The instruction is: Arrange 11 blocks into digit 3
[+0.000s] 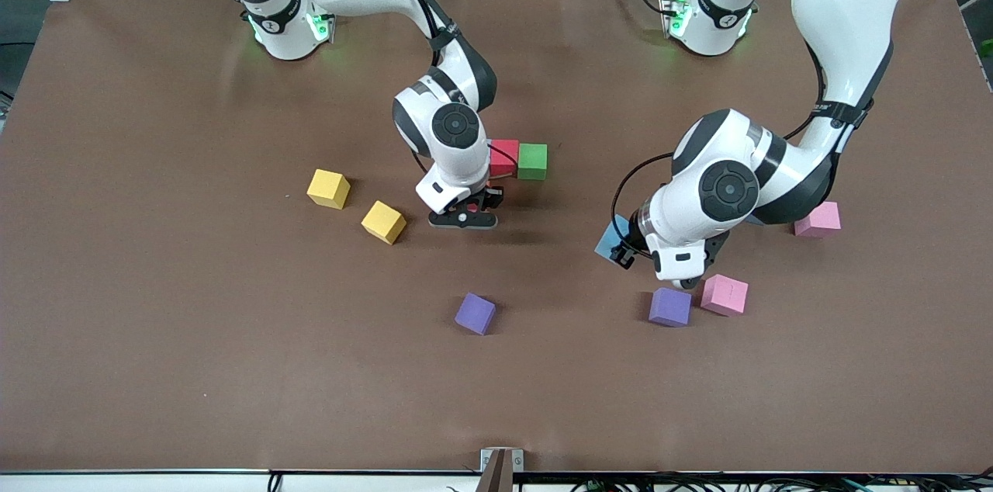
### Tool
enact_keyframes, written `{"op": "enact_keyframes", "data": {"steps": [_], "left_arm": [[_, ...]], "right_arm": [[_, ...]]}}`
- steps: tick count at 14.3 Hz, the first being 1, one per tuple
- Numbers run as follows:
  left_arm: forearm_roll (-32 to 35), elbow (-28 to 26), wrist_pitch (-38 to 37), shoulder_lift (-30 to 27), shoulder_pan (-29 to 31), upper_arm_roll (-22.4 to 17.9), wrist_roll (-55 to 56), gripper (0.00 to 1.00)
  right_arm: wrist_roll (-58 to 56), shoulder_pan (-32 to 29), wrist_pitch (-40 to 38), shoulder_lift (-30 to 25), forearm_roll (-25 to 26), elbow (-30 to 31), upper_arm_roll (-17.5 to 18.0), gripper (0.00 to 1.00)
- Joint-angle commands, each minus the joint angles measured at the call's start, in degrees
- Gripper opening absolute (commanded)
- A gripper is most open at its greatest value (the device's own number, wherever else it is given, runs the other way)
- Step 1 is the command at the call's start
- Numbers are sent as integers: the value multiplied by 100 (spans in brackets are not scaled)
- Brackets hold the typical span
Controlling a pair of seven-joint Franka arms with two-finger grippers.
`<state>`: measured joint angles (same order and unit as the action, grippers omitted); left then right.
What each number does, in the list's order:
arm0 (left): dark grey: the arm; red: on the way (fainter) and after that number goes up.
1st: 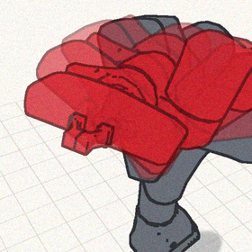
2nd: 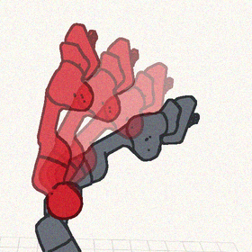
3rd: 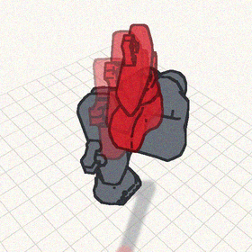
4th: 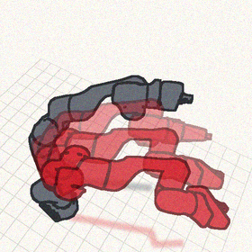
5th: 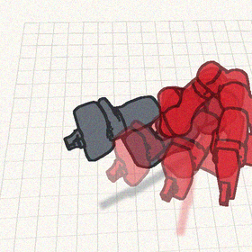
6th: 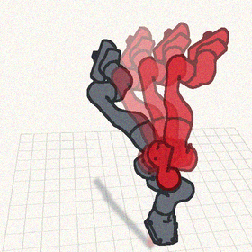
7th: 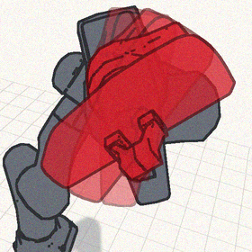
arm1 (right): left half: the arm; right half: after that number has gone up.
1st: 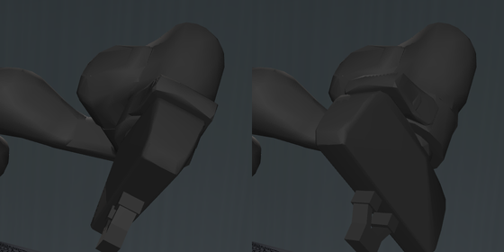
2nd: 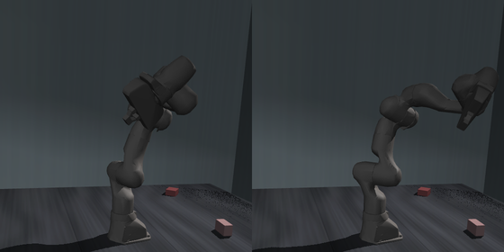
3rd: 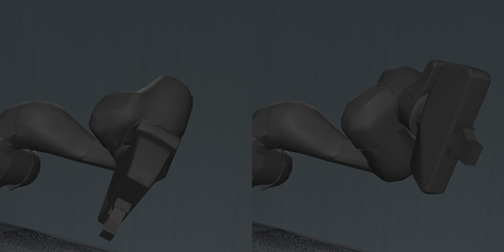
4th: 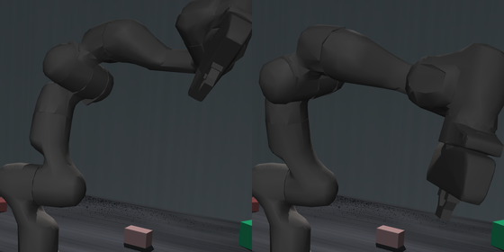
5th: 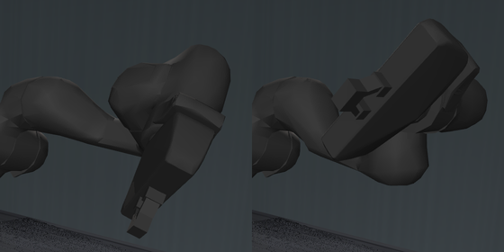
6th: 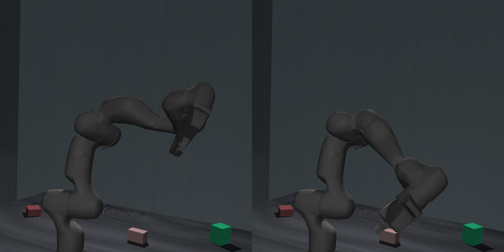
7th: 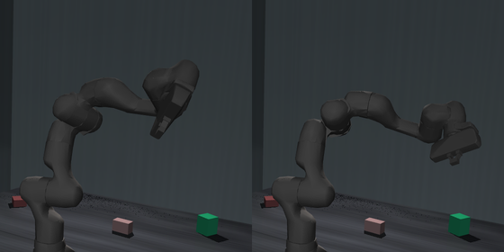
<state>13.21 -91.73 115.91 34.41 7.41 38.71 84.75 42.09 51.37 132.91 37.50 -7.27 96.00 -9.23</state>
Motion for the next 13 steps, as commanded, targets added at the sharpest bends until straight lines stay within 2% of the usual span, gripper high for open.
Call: {"op": "enact_keyframes", "data": {"steps": [1,13], "left_arm": [[103,32,-121,-57,-3,-4,-12,18],[103,59,-165,-101,50,-4,-12,18]], "right_arm": [[177,93,200,-226,103,332,-52,0],[194,136,288,-147,112,340,-52,0]]}}
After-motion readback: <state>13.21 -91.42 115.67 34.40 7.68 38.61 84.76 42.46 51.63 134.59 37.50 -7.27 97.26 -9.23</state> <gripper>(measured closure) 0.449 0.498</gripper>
